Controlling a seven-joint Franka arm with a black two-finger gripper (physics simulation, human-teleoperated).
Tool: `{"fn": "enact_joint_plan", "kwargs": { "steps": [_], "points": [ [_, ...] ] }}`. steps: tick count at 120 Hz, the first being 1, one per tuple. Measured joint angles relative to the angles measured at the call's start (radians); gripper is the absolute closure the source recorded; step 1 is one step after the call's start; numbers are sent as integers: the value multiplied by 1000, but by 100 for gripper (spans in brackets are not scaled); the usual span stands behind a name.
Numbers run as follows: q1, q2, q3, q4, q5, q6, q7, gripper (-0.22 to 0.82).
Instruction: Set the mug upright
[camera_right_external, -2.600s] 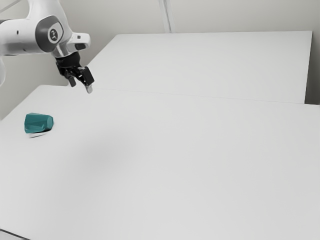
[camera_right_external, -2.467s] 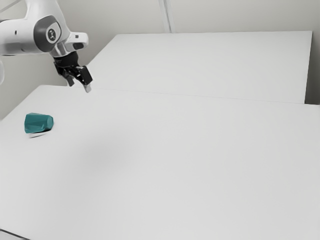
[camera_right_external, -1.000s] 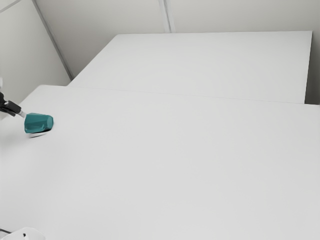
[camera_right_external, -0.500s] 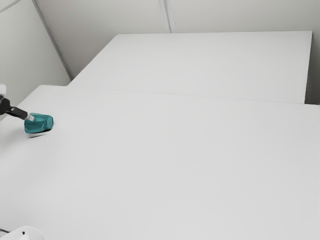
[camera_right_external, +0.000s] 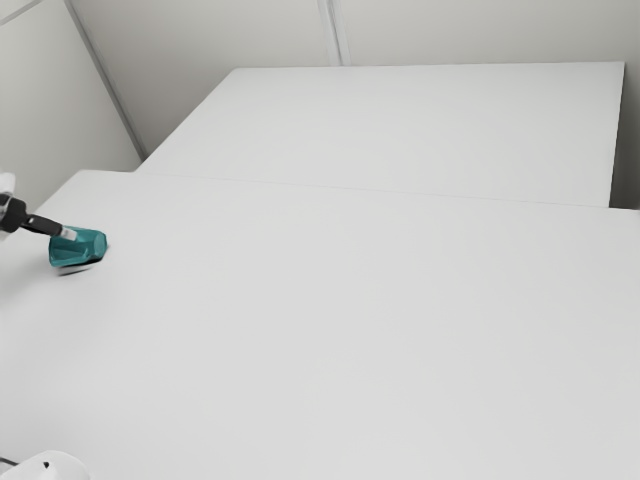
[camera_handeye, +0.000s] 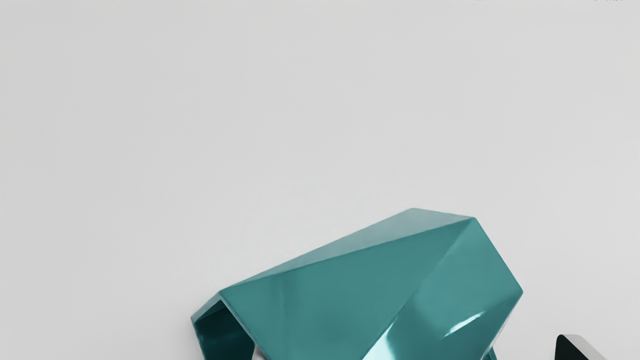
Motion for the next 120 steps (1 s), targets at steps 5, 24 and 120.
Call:
{"fn": "enact_joint_plan", "kwargs": {
  "steps": [5,24,120],
  "points": [
    [1,3,-1,0,-8,0,1,0],
    [6,6,-4,-4,-49,-1,4,1],
    [16,-25,-11,-26,-127,-25,-15,77]
  ]
}}
